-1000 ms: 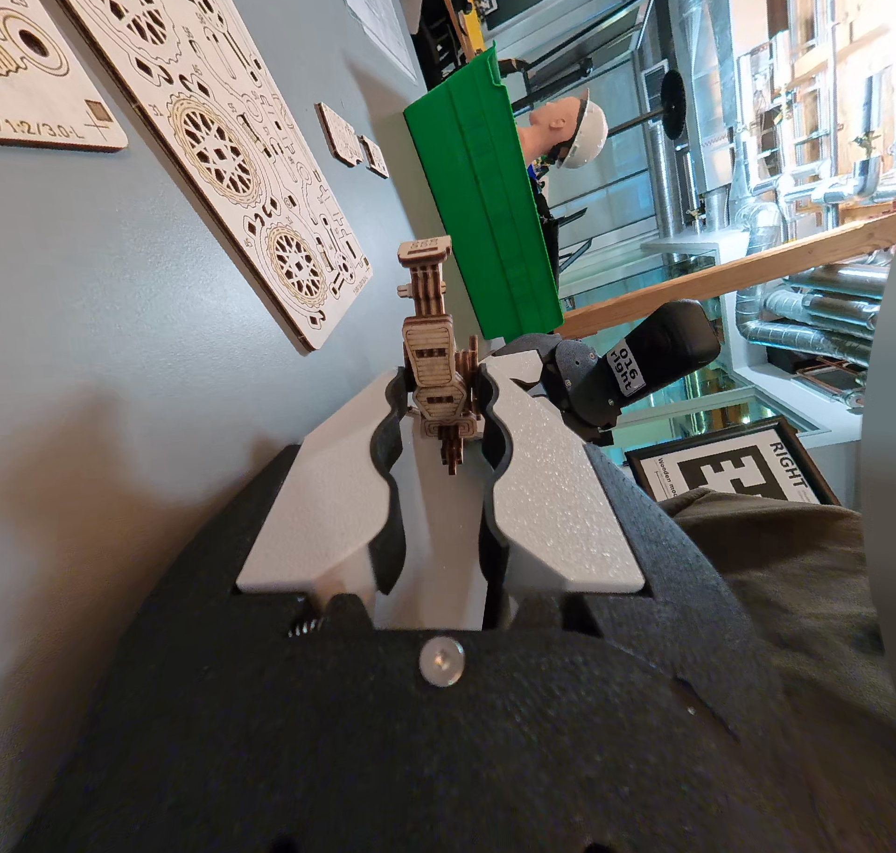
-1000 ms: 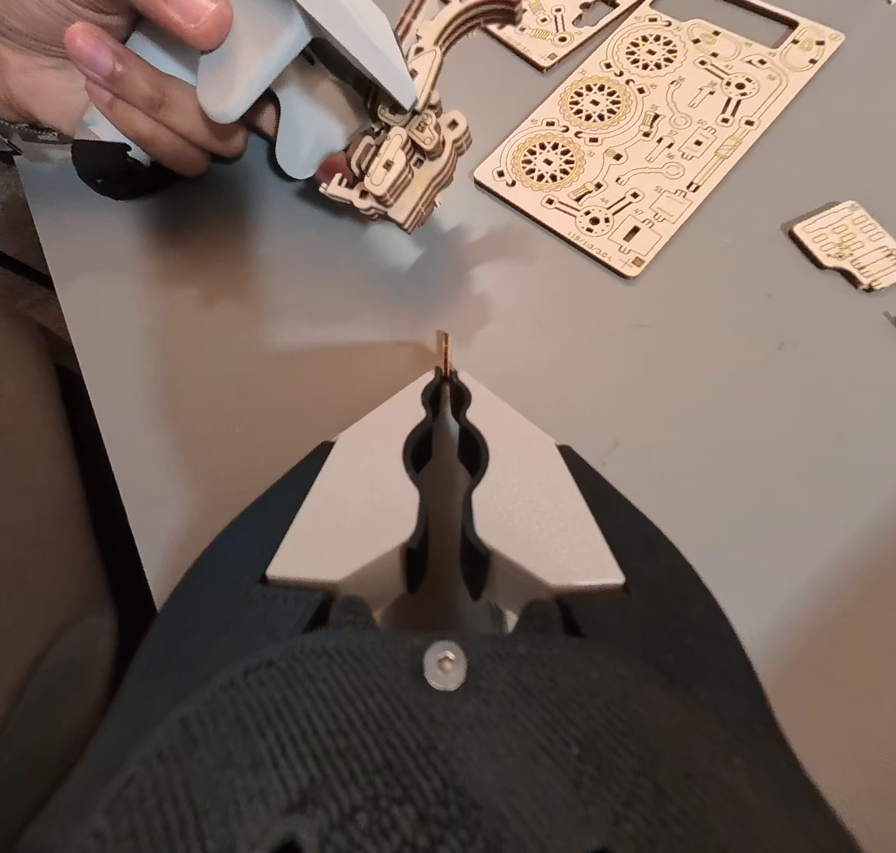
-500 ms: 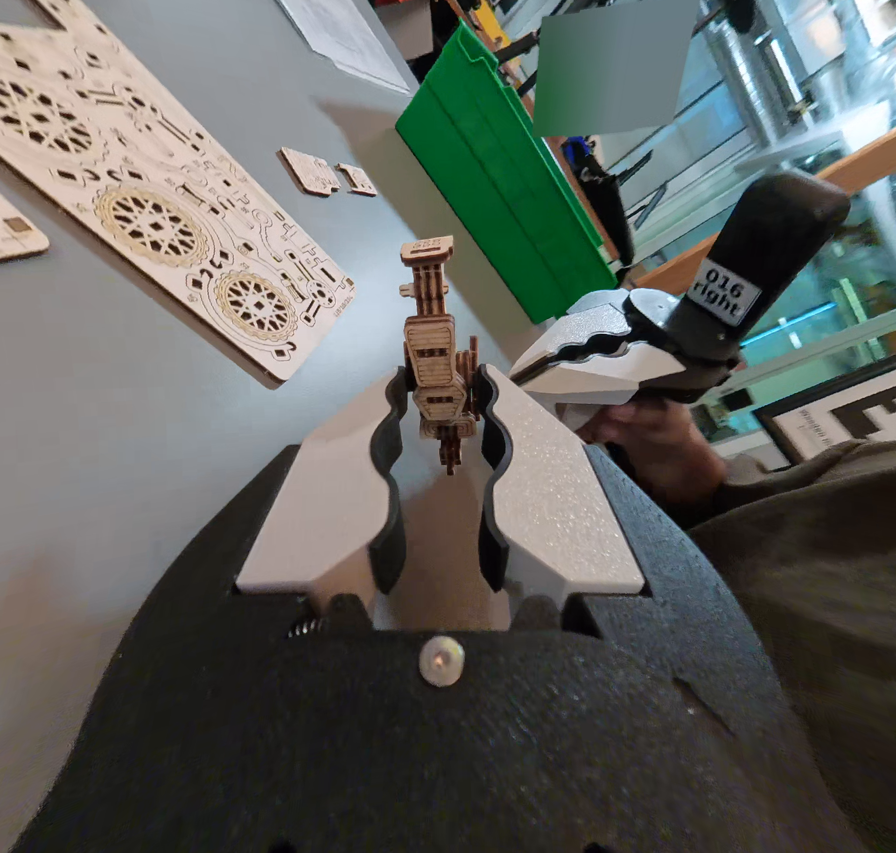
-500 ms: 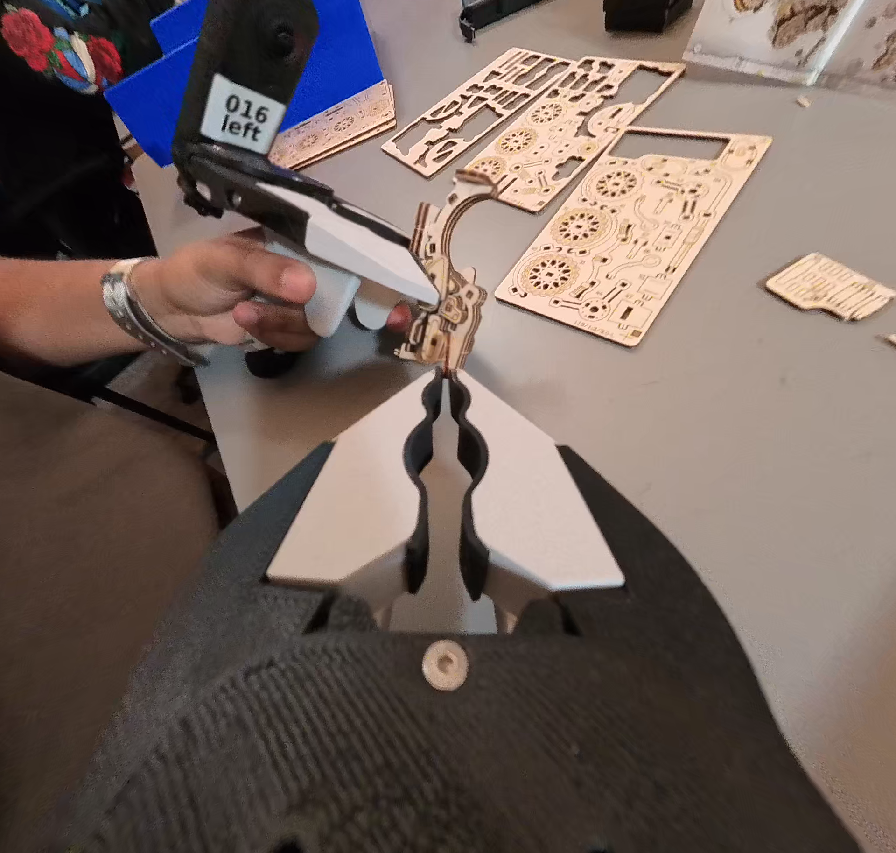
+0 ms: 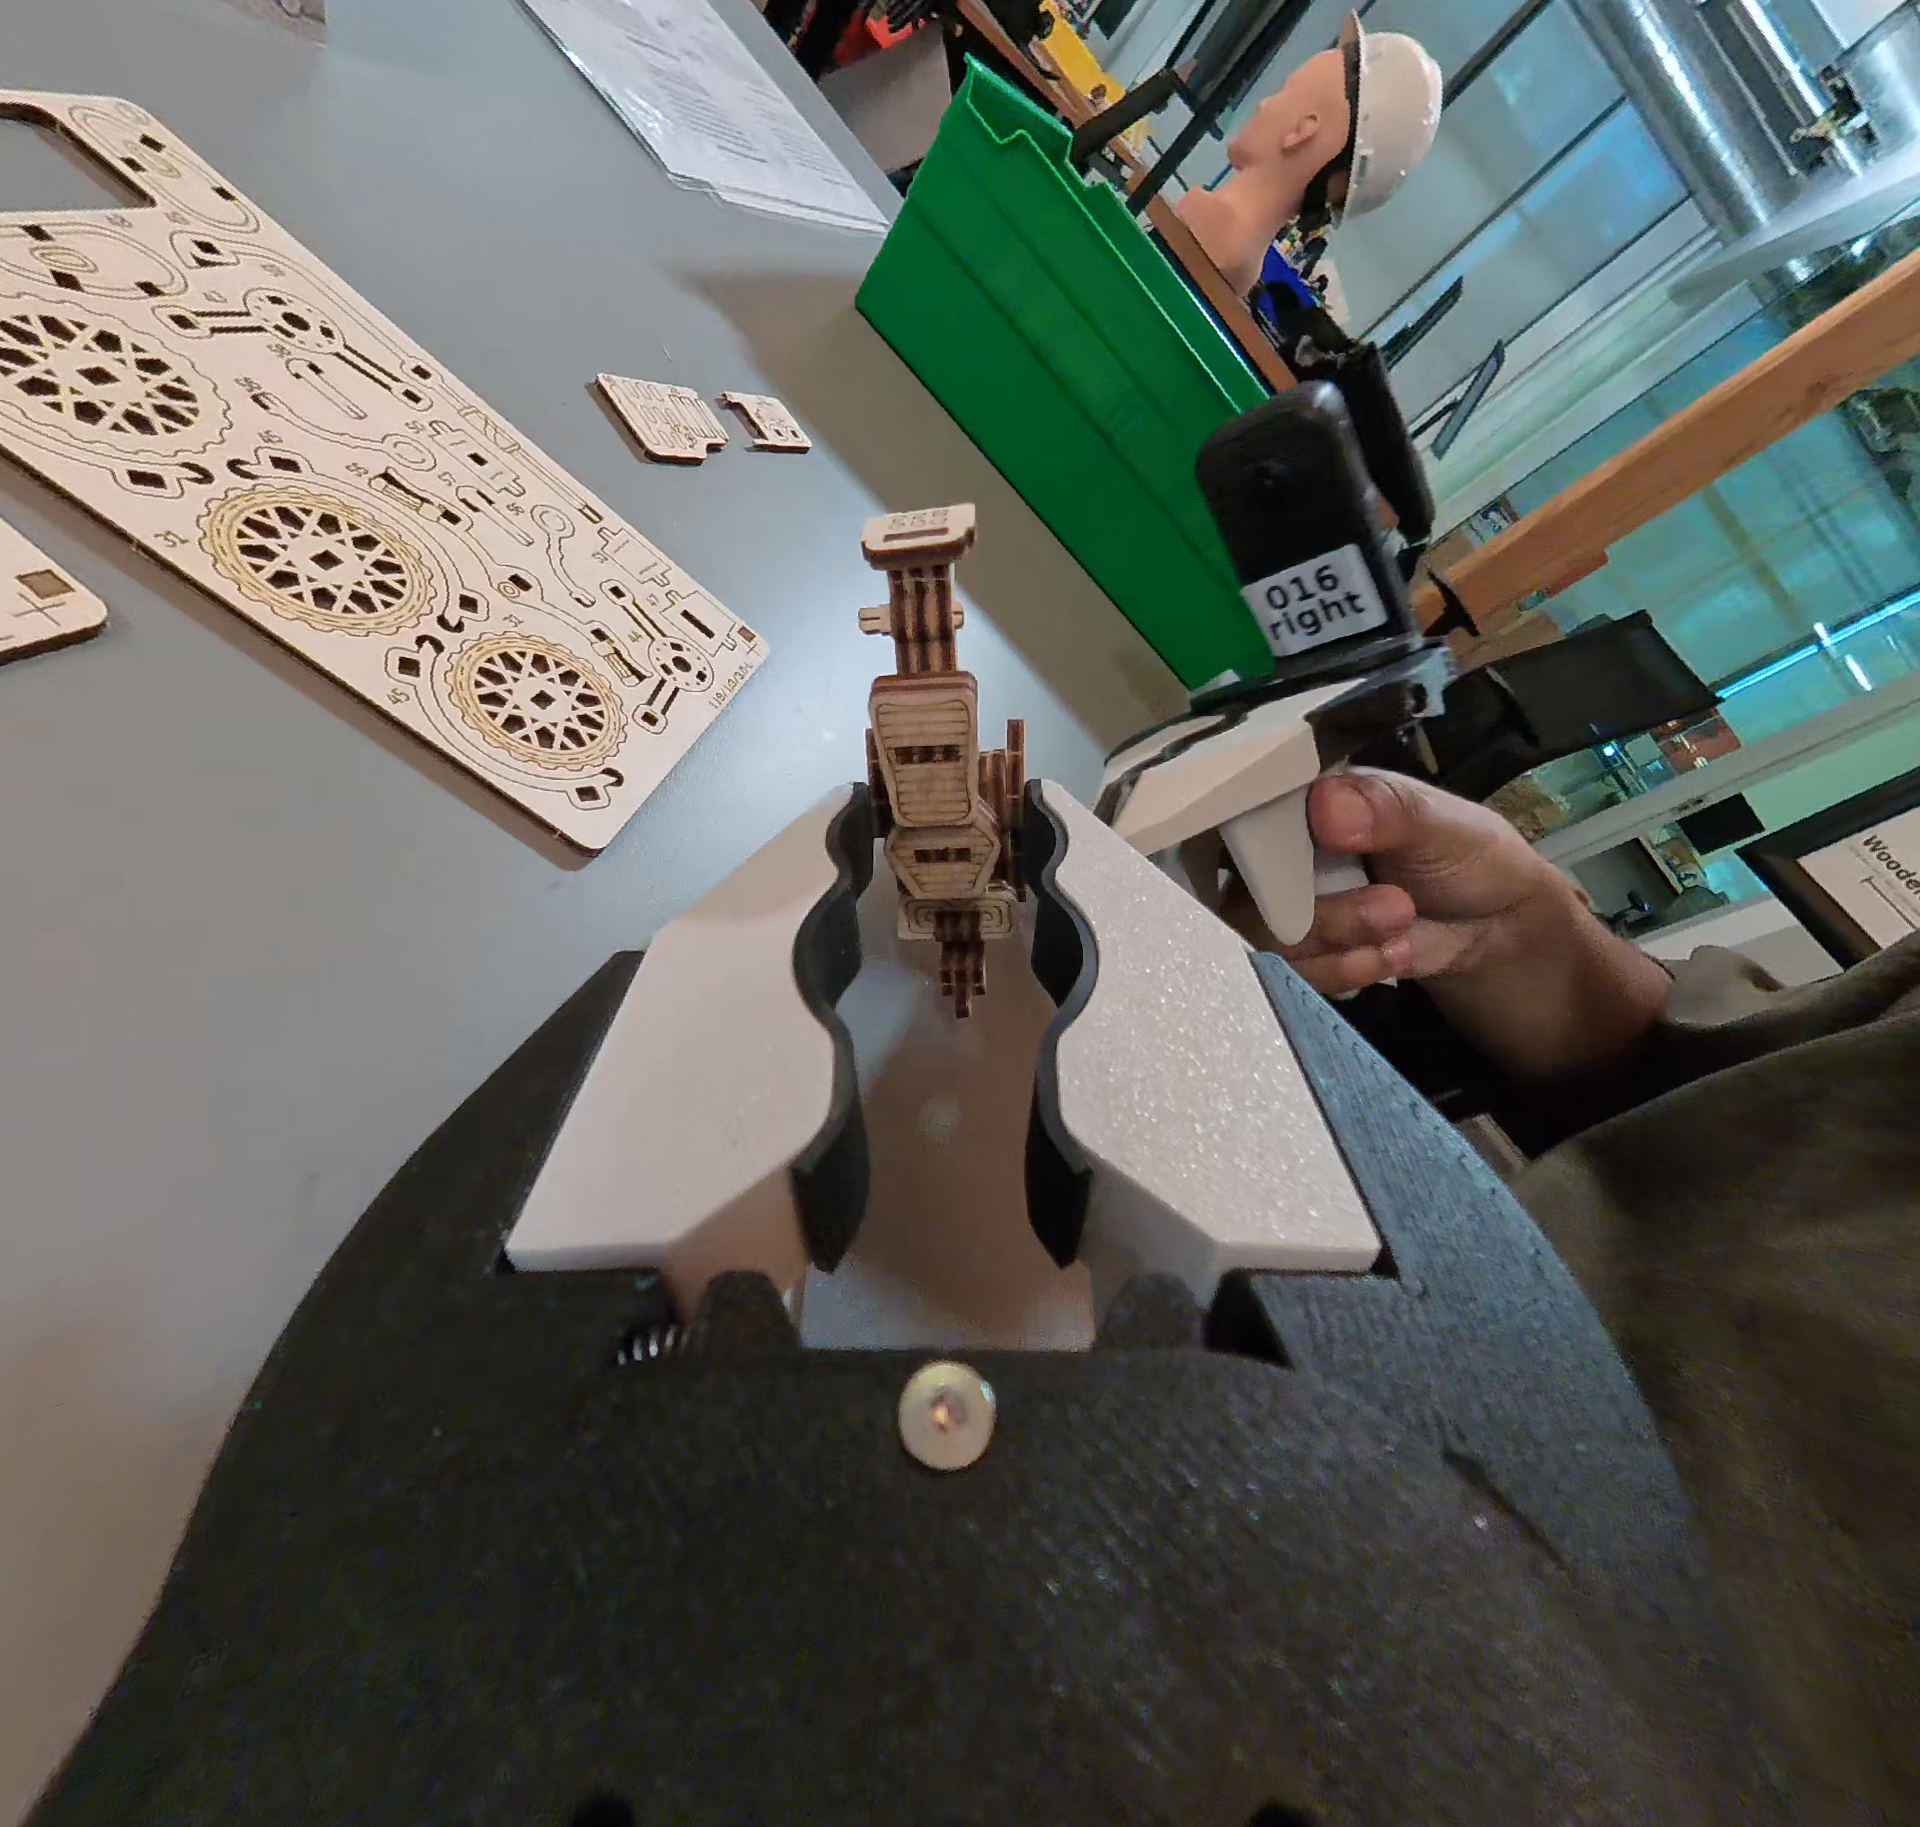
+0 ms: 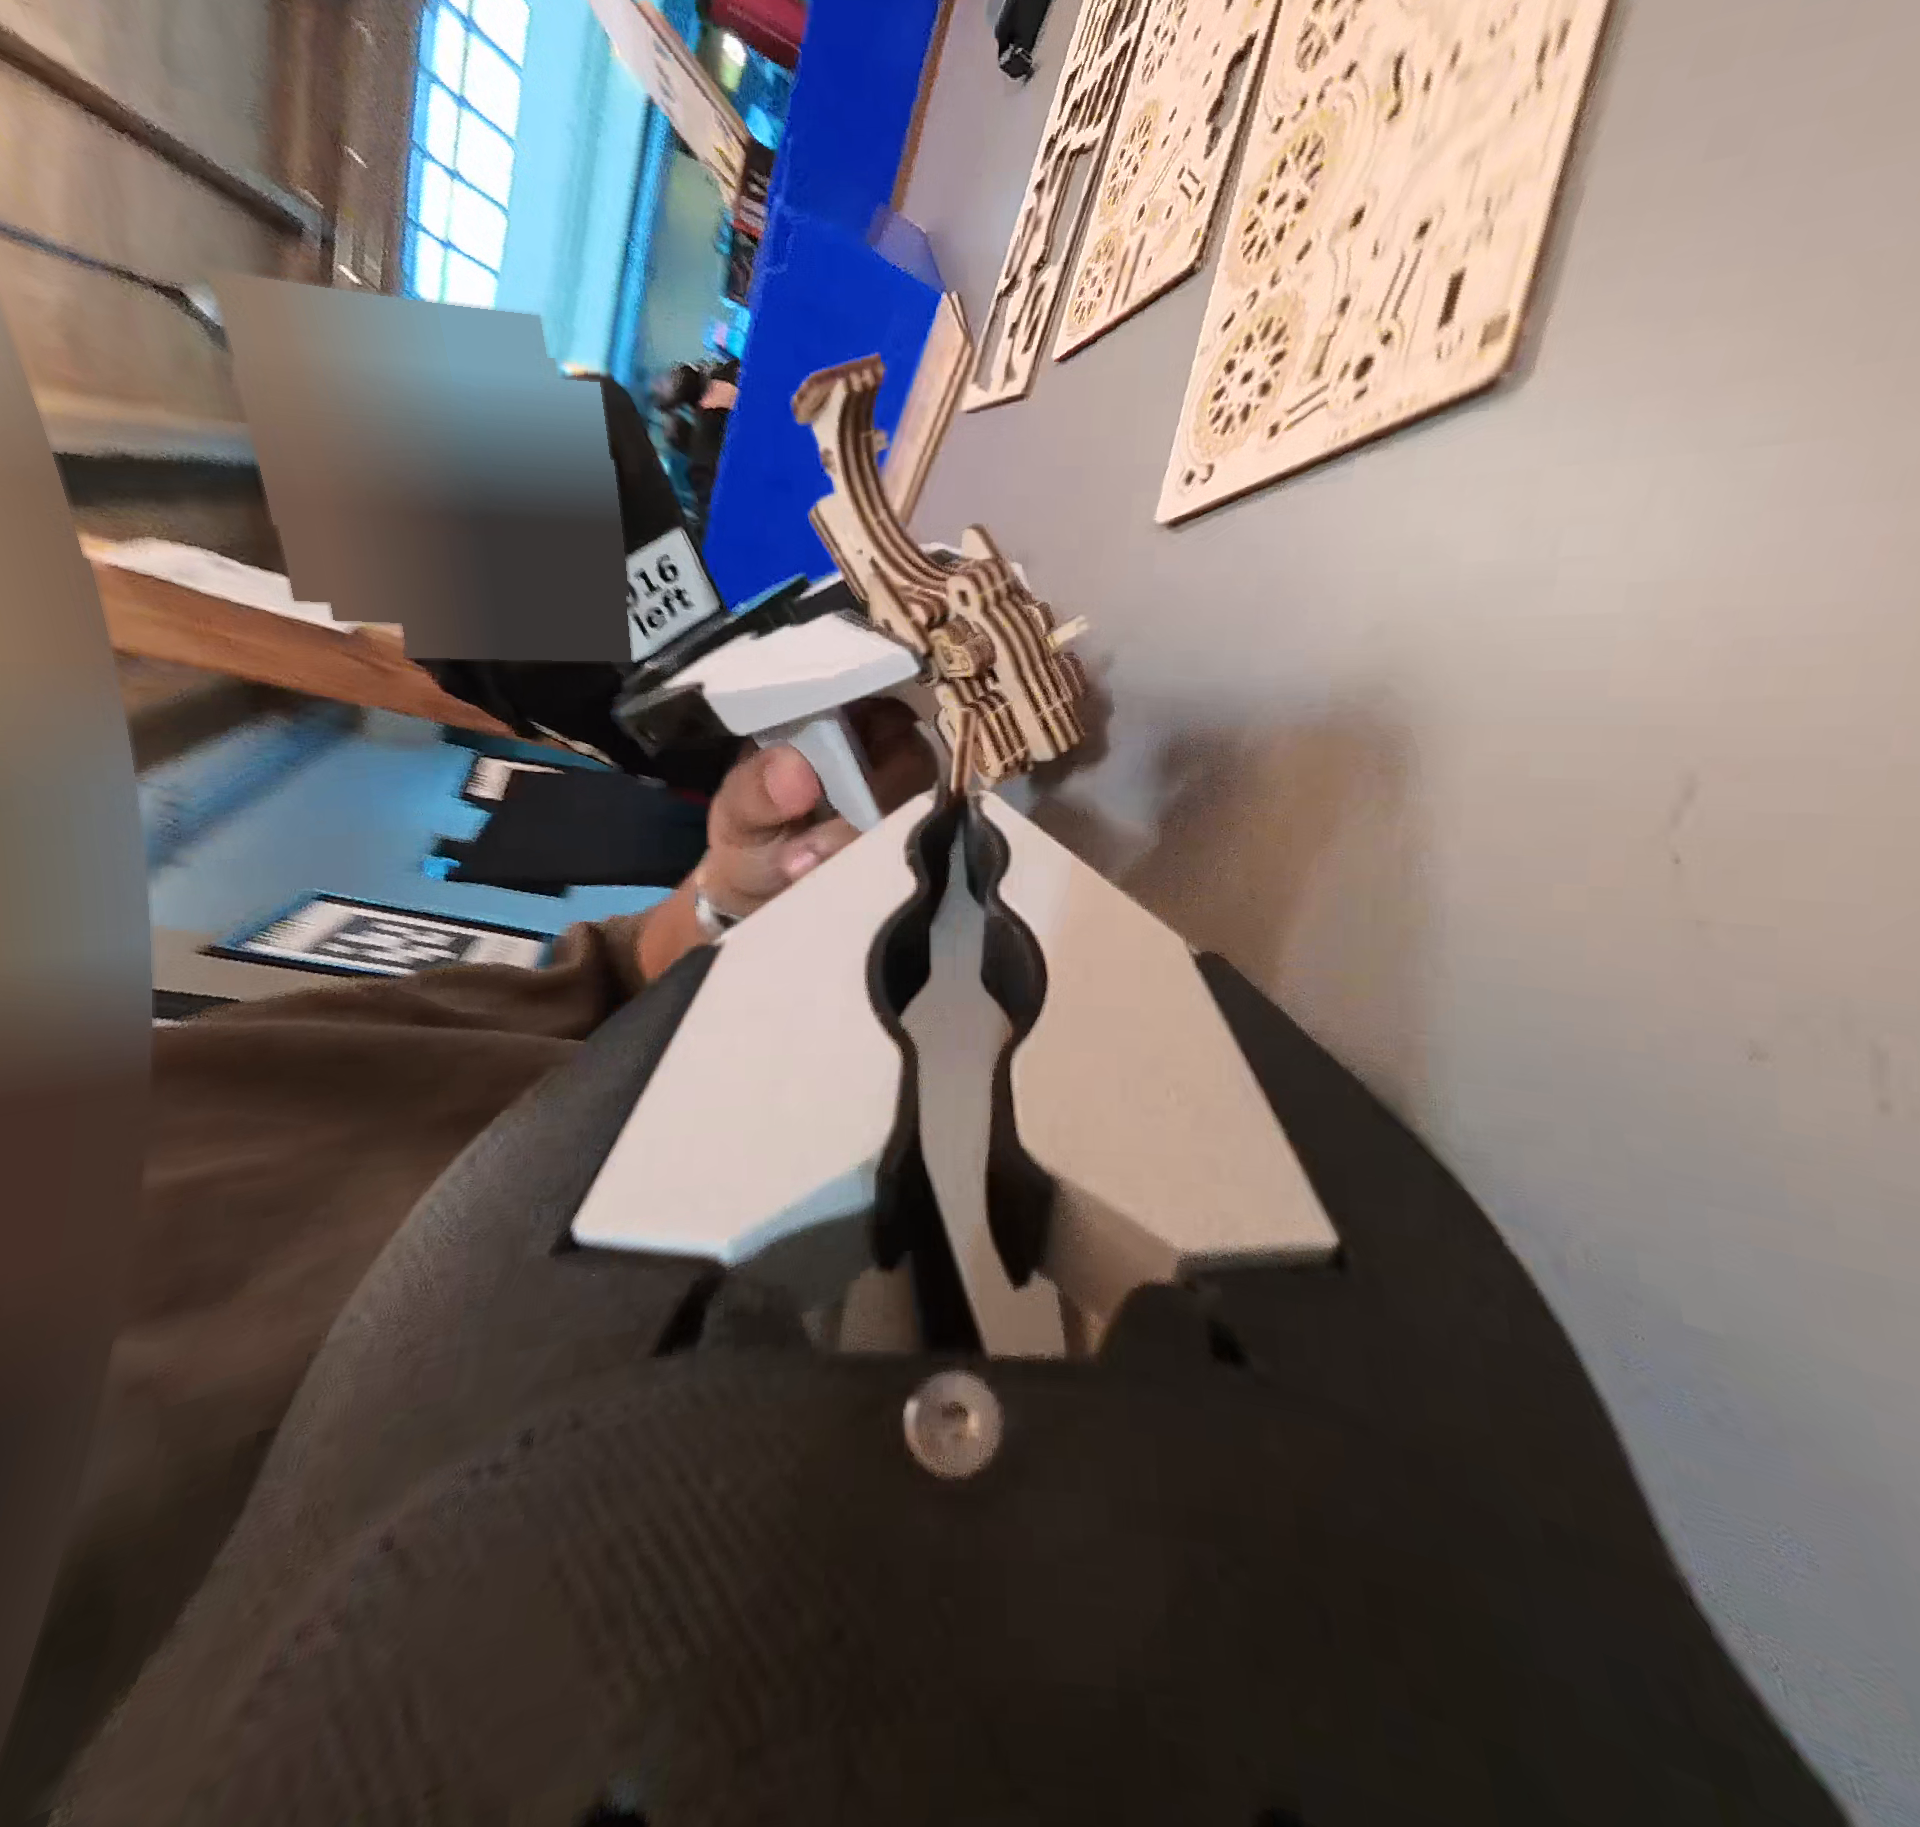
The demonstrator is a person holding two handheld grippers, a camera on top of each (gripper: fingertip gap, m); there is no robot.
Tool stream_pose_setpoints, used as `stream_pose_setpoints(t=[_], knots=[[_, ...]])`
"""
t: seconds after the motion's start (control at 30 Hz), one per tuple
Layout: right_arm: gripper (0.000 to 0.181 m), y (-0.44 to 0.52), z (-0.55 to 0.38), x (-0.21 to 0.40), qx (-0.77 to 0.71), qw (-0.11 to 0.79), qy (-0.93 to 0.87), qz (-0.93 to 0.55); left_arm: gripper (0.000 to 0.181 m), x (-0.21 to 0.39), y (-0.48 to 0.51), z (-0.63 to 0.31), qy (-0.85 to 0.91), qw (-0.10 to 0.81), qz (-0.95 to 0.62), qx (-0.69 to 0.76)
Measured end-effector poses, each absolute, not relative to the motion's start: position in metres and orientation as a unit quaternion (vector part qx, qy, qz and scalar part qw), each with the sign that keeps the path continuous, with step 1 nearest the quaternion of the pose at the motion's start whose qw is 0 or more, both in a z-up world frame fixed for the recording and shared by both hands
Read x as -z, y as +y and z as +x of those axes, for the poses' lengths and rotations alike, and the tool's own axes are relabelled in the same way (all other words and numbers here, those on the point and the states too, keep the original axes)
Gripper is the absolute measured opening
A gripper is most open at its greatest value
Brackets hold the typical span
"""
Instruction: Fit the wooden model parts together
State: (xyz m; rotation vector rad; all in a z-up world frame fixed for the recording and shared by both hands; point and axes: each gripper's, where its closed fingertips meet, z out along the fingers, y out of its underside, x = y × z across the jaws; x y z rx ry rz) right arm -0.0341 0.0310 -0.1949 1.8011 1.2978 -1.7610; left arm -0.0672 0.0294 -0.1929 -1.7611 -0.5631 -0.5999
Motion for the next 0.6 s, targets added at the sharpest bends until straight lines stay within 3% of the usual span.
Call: stream_pose_setpoints(t=[0.2,0.6], knots=[[0.000,0.034,-0.037,0.193,0.638,0.223,0.368,0.639,0.026,0.191,0.030,-0.065,-0.228,0.568,-0.752,0.244],[0.000,0.034,-0.036,0.184,0.648,0.253,0.328,0.639,0.026,0.176,0.033,-0.055,-0.148,0.605,-0.772,0.128]])
